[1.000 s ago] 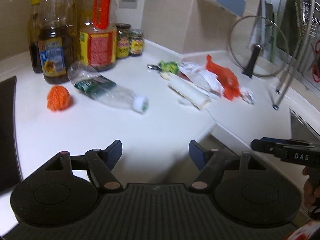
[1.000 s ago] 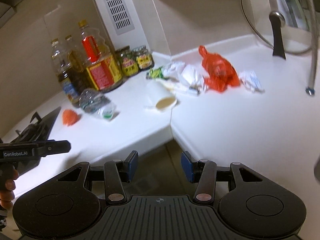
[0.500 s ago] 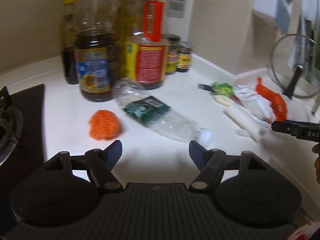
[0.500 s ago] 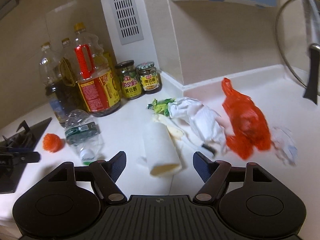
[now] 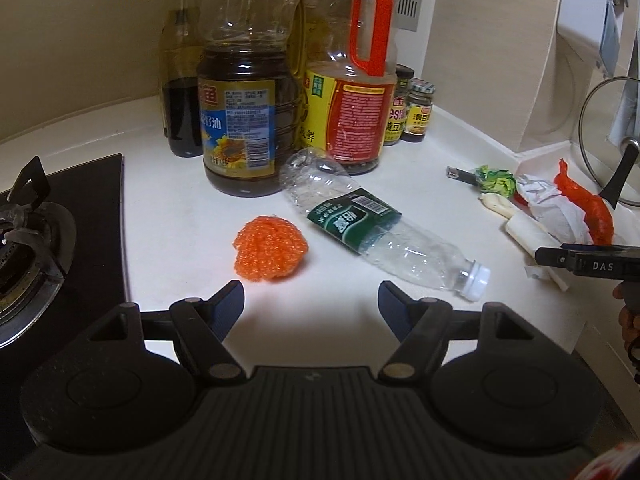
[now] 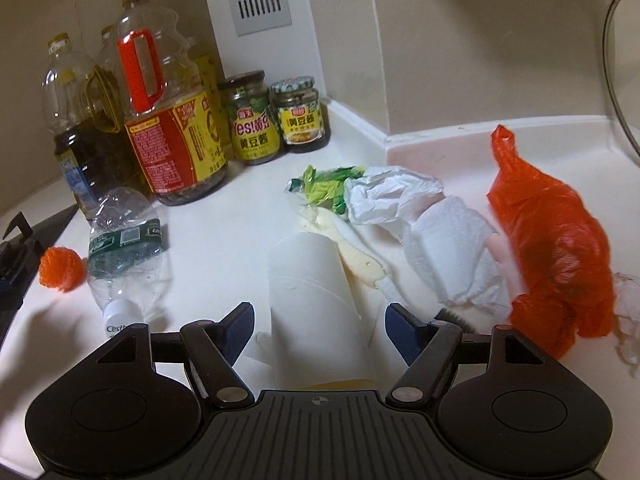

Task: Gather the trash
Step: 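Move the left tool toward the orange scrubber while the right tool approaches the paper roll, then grasp the orange scrubber with the left tool while the right tool grips the white paper roll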

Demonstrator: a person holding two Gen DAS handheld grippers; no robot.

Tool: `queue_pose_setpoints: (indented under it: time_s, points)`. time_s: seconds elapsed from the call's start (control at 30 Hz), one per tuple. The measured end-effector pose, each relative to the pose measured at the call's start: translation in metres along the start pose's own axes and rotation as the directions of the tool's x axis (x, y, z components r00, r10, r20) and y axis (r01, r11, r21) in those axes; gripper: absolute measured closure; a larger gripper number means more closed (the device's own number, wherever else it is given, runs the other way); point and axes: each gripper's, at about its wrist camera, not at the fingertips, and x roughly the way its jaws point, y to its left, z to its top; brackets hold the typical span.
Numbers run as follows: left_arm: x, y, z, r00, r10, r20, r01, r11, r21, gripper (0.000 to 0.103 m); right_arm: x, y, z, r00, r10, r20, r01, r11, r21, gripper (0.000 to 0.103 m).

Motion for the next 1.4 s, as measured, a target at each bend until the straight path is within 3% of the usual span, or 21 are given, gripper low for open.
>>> queue_pose_setpoints:
  time_s: [0.2,0.6,1.03,1.23,1.4]
  points:
    - [0.007,0.003,0.002,1.000,0.006,0.002,-0.006,1.000,0.010,0.032,0.004,0.001,-0.001,1.000,0.010,-0.001,-0.010,1.000,-0.006,0.051]
    - [0.019,0.010,0.008,1.000,0.018,0.013,-0.018,0.999,0.028,0.032,-0.024,0.003,0.008,0.994,0.040,0.101,-0.043,0.999,0.026,0.052]
    - [0.048,0.017,0.017,0.998,0.057,0.035,-0.059,0.995,0.081,0.032,-0.065,-0.005,0.016,0.983,0.006,0.183,-0.027,0.993,0.117,0.052]
    - [0.063,0.021,0.021,0.998,0.054,0.028,-0.057,0.994,0.093,0.039,-0.080,-0.014,0.015,0.978,-0.022,0.209,-0.011,0.988,0.157,0.052]
    - [0.069,0.022,0.020,0.999,0.049,0.013,-0.050,0.994,0.101,0.055,-0.091,-0.018,0.013,0.975,-0.037,0.221,-0.003,0.984,0.177,0.052]
